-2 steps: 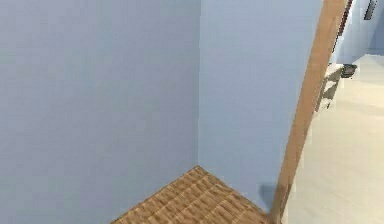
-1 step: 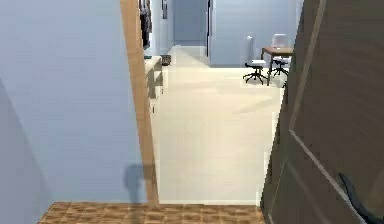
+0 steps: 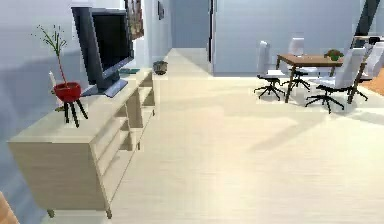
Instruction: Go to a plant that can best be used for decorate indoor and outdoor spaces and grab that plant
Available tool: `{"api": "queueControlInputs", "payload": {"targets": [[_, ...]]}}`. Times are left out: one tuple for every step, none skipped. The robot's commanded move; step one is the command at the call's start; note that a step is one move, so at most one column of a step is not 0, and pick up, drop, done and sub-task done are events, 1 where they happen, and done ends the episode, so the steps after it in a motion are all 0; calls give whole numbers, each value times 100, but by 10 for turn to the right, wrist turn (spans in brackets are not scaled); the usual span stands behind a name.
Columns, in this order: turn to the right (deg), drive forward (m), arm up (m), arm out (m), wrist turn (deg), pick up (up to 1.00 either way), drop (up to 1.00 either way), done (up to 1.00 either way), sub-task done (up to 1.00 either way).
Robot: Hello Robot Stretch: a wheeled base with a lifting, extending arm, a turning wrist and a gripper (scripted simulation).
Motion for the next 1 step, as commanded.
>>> {"api": "queueControlInputs", "payload": {"targets": [[0, 100, 0, 0, 0, 0, 0, 0, 0]]}}
